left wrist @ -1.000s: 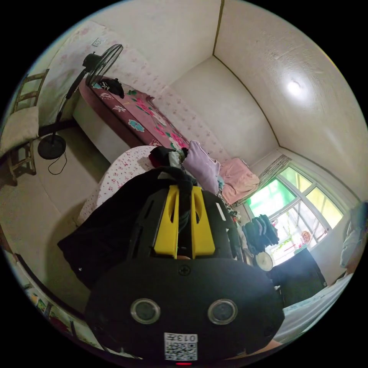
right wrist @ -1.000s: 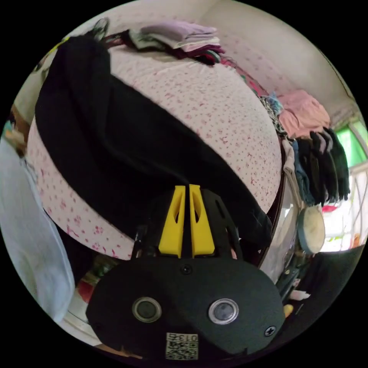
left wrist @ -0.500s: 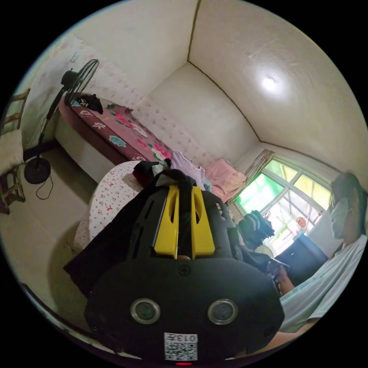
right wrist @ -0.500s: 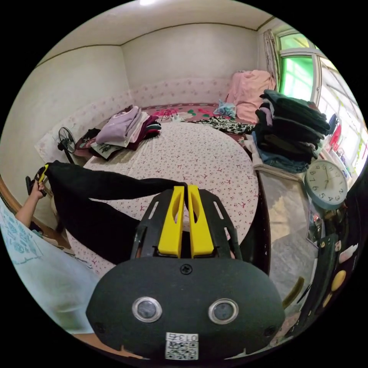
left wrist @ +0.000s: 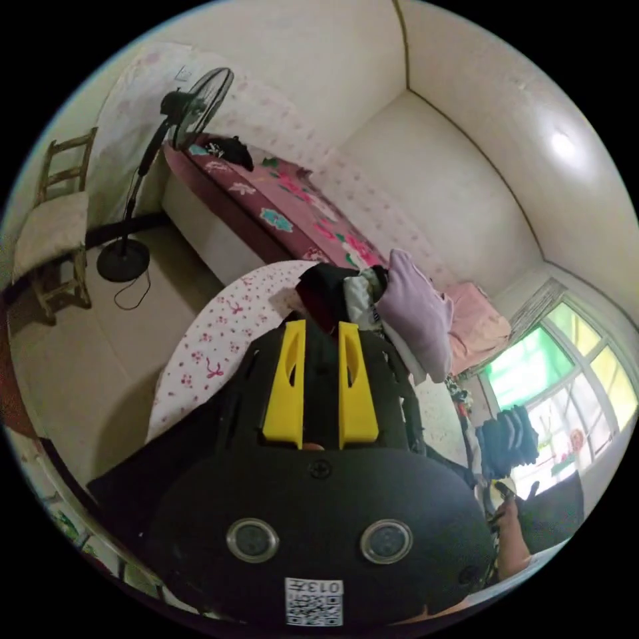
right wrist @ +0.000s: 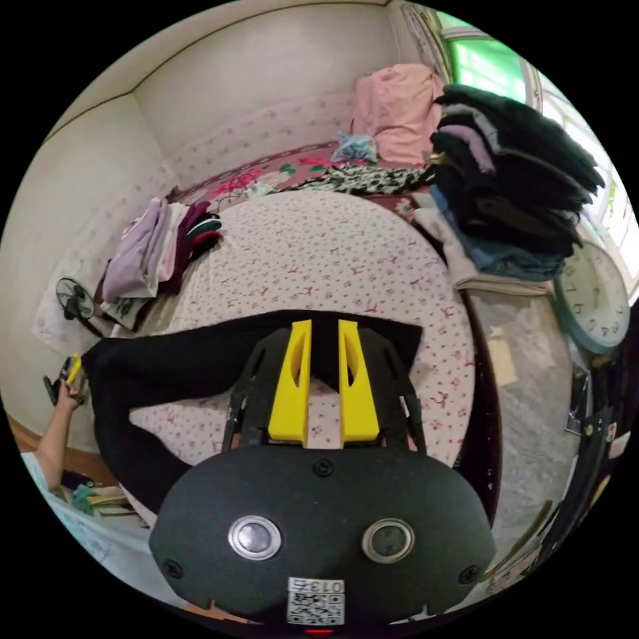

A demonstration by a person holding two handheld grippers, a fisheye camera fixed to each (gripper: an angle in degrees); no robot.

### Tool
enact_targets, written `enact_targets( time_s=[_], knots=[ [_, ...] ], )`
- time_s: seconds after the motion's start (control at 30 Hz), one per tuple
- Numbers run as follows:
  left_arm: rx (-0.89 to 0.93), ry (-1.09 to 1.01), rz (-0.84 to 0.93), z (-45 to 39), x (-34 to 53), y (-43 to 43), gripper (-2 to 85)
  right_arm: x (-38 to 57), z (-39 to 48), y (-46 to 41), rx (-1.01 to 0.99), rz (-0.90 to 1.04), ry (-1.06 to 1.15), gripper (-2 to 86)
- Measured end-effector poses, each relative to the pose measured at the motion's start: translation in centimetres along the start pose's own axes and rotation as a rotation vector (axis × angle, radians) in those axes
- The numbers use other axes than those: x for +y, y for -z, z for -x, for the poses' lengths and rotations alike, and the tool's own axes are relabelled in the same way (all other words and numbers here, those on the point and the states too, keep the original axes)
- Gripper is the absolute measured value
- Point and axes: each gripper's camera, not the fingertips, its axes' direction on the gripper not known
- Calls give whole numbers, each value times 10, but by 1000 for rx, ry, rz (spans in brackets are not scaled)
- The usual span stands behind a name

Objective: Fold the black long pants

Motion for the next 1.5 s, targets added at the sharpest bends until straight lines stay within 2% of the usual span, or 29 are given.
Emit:
enact_targets(
  time_s=[0.1,0.13,0.27,0.47,0.57,0.7,0.73,0.9,1.03,1.1,1.2,1.37,1.43,1.5],
  knots=[
    [-18,-129,-8,-26,10,-7,74,25,-12,-2,112,-32,16,79],
    [6,-257,40,-48,18,-15,69,31,-17,-4,126,-33,14,80],
    [57,-749,443,-140,88,-78,75,66,-66,-32,120,8,-86,103],
    [14,-1195,690,-212,205,-149,109,62,-104,-88,-10,115,-179,116],
    [-58,-1321,782,-224,234,-181,119,57,-107,-119,32,202,-179,93],
    [-134,-1407,819,-231,245,-207,89,49,-112,-121,26,185,-189,38],
    [-116,-1425,841,-232,245,-213,59,47,-113,-120,29,191,-177,34],
    [-114,-1497,904,-247,235,-221,15,26,-118,-56,27,53,-54,18],
    [59,-1449,862,-257,181,-182,9,18,-125,-4,-31,-5,49,15],
    [138,-1391,921,-253,164,-176,10,25,-132,14,-83,-32,106,14],
    [183,-1328,977,-239,168,-184,12,44,-148,-9,-110,90,84,13],
    [83,-1298,1112,-206,207,-221,18,83,-157,-85,-5,363,1,13],
    [109,-1266,1085,-204,195,-214,16,89,-146,-90,98,394,21,17],
    [177,-1230,1067,-203,176,-201,17,90,-134,-70,172,335,35,31]
  ],
)
